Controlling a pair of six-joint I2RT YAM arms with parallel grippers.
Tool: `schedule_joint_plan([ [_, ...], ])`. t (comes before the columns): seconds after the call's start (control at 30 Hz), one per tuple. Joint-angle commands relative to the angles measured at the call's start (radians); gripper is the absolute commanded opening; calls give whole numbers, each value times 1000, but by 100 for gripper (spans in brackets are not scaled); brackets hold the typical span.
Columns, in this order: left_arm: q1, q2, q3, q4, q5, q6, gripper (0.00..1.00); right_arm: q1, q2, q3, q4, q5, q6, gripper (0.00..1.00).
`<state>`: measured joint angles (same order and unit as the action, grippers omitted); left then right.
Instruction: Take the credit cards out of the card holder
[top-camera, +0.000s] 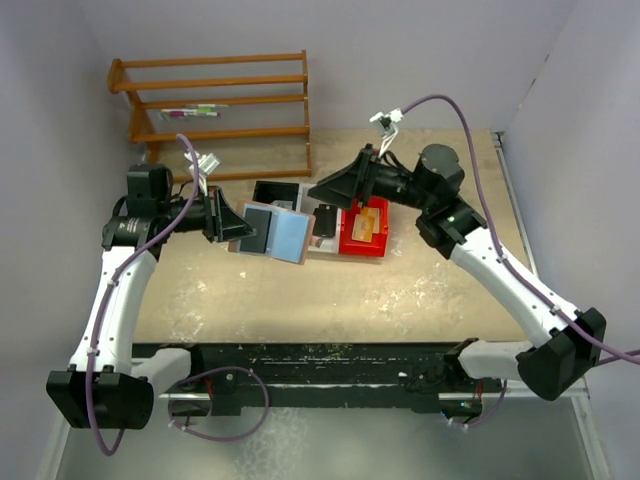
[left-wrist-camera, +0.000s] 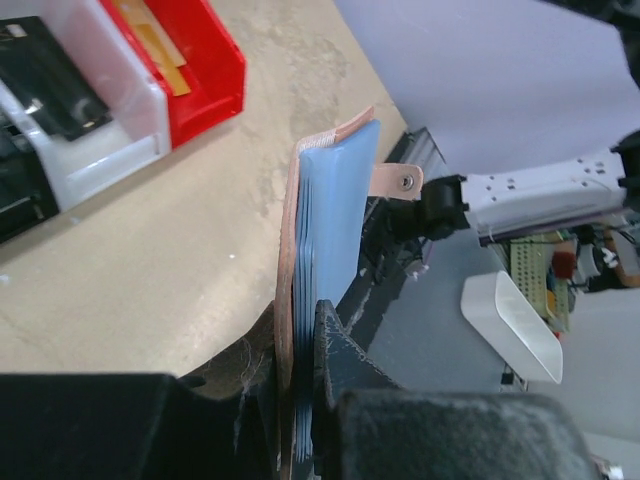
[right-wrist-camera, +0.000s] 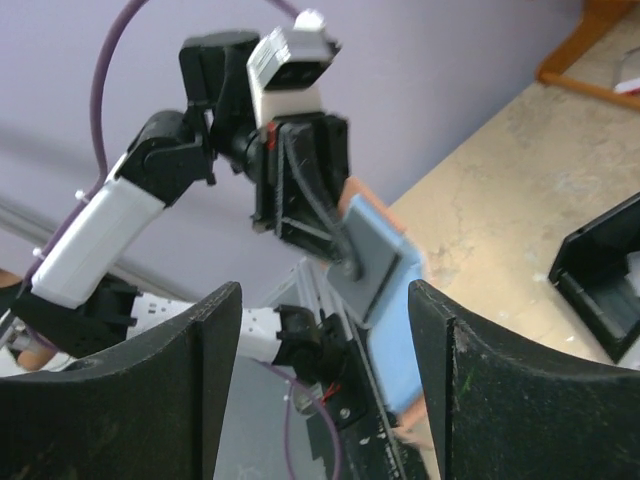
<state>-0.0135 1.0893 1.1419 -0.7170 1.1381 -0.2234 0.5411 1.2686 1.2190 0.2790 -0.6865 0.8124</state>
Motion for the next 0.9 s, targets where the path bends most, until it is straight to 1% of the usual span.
schedule_joint_plan([
  [0.0, 4, 4, 42, 76, -127, -60, 0, 112, 10, 68, -70, 109, -60, 68],
  [0.1, 7, 9, 57, 78, -141, -66, 0, 171, 41, 46, -33, 134, -36, 67],
  [0.23, 12, 17, 89, 72, -99, -70, 0, 197, 75, -16, 54, 129, 26, 63],
  [0.43, 13, 29, 91, 95, 48, -104, 0, 217, 146, -29, 96, 142, 49, 57],
  [0.7, 14, 14, 87, 157, 171, -161, 0, 232, 203, -32, 128, 150, 69, 53],
  [0.87, 13, 11, 84, 169, 233, -174, 0, 236, 227, -53, 205, 133, 112, 49],
])
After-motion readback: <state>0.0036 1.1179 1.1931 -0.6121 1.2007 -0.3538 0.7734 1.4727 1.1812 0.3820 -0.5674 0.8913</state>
